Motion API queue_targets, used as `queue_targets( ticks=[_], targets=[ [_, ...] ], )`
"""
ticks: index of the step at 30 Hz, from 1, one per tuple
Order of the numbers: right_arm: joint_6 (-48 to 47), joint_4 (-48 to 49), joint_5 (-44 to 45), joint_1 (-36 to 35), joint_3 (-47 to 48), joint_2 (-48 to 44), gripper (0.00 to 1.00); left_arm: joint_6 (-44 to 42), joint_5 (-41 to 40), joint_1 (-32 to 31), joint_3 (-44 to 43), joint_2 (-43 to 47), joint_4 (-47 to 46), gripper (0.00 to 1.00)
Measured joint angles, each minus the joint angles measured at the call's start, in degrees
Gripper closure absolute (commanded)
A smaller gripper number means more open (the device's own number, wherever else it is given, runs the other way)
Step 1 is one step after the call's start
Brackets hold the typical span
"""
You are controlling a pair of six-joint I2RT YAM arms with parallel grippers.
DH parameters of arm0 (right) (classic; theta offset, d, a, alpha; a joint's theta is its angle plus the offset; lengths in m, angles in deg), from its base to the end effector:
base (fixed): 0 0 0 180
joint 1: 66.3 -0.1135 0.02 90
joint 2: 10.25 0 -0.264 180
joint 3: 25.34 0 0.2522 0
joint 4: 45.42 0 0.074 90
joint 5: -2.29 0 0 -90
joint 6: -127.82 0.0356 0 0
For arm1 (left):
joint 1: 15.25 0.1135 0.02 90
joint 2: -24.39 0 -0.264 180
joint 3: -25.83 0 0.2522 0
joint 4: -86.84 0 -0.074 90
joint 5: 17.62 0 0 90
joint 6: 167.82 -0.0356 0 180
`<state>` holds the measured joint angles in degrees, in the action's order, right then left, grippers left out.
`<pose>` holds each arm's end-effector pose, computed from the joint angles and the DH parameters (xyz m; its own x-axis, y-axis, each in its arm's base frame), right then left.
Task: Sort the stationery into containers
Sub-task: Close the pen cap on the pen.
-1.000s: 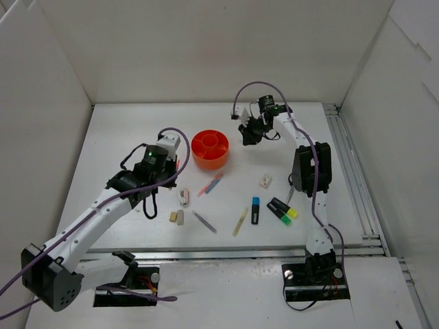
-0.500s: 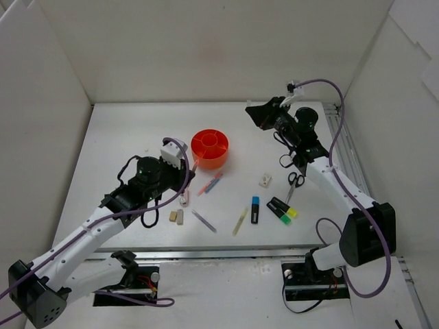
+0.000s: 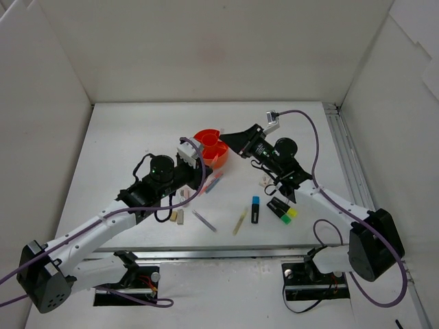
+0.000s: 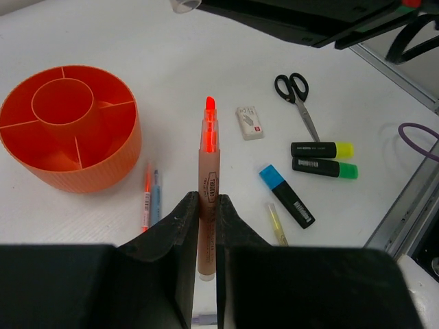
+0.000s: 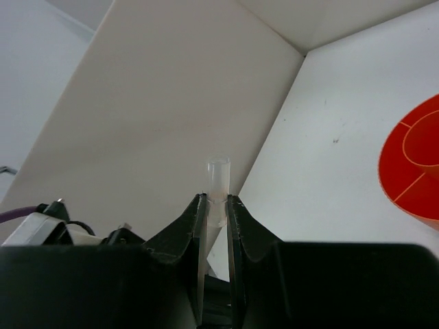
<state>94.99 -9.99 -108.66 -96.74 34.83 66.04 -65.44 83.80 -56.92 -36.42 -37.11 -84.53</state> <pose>0.2530 0.1634 0.3354 -0.4875 0.6237 -0.6110 -0.6538 0.2031 0.7289 0.1851 -0.1742 0.3339 -0.2712 -0.0400 -0.9617 0.7577 0.6074 -0.2389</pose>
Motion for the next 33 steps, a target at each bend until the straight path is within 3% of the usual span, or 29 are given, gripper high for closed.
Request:
queue_targets(
  ticks=[9,33],
  targets=[
    [-1.5,2.5,1.9,-2.7,-2.3,-4.6,1.00,0.3,-0.3,-0.5,0.0,-0.7,-0.8,1.00],
    [-10.4,2.9,9.1,-7.5,-4.7,-3.2,1.00,3.3,-2.9,-1.2,0.4,1.9,-2.7,1.00]
  ],
)
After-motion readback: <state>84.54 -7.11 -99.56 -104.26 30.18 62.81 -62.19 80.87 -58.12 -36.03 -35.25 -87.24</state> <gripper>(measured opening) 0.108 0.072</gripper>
